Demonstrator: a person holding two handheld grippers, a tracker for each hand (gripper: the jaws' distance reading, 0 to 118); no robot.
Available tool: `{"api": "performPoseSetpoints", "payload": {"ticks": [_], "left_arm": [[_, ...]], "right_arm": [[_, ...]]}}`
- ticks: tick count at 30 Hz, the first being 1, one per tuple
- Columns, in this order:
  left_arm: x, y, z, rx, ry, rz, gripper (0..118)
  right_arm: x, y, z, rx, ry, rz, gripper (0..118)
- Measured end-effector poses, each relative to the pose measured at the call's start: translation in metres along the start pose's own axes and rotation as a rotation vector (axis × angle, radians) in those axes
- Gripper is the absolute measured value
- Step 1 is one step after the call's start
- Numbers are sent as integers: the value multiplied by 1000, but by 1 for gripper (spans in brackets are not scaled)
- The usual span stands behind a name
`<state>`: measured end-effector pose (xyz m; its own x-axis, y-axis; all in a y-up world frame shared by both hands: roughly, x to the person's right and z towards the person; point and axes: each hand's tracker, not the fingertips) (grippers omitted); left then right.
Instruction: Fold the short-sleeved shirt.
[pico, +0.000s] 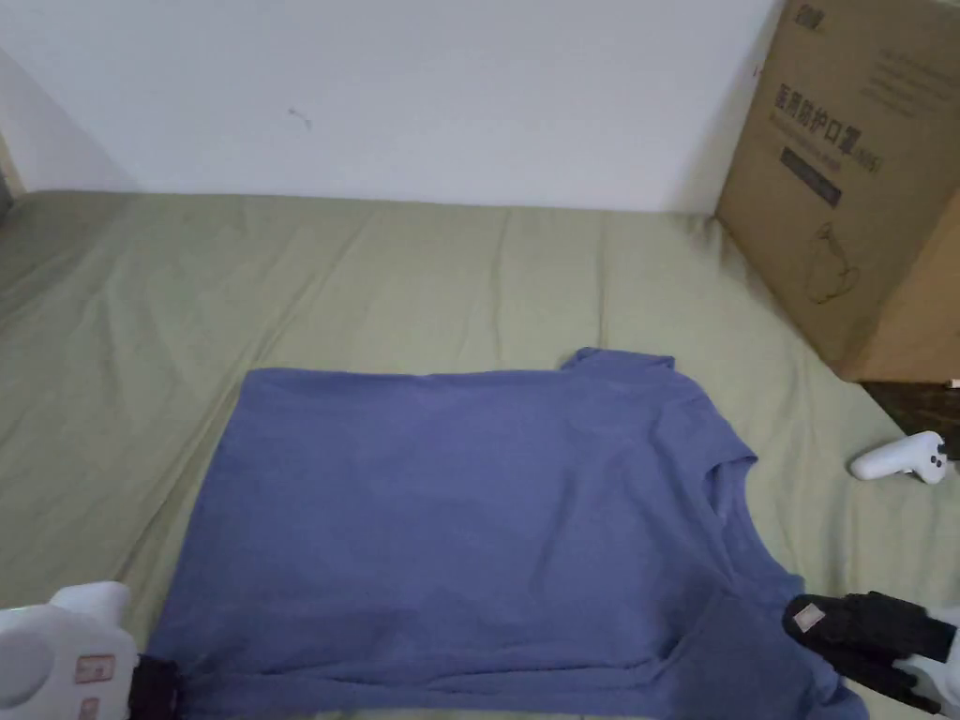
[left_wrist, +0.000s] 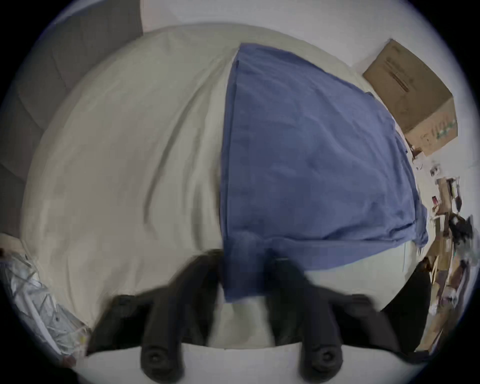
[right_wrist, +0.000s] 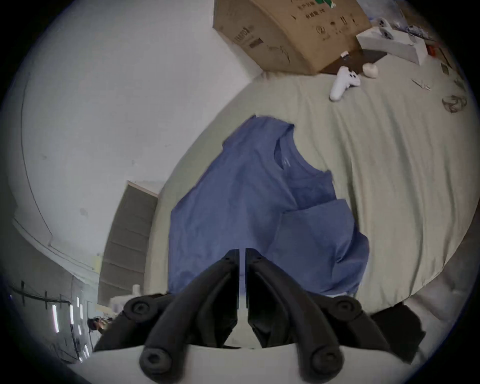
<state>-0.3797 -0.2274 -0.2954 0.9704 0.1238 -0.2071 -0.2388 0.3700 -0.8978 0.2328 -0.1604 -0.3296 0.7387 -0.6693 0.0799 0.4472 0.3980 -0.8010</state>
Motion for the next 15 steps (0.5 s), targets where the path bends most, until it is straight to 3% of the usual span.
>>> {"api": "performPoseSetpoints", "payload": {"ticks": [1, 6, 7, 8, 9, 13, 14, 15], "left_arm": [[-4, 0, 3, 27, -68, 11, 11], [6, -10, 45, 82, -73, 26, 4], [6, -10, 51, 100, -124, 54, 4], [7, -10, 57, 115, -135, 79, 4], [1, -7, 58, 120, -133, 76, 4], [9, -6, 64, 147, -127, 36, 4], [10, -6, 64, 148, -124, 24, 4], [10, -5, 64, 145, -121, 19, 4]], "right_arm": [[0, 1, -1, -12, -36, 47, 3], [-3, 10, -16, -89, -307, 376, 7], [-2, 12, -21, -116, -355, 415, 36], [3, 14, -32, -174, -422, 426, 96], [9, 14, -43, -251, -463, 436, 115], [28, 10, -68, -338, -473, 406, 112], [36, 11, -74, -359, -473, 389, 103], [40, 11, -76, -361, -470, 382, 86]]}}
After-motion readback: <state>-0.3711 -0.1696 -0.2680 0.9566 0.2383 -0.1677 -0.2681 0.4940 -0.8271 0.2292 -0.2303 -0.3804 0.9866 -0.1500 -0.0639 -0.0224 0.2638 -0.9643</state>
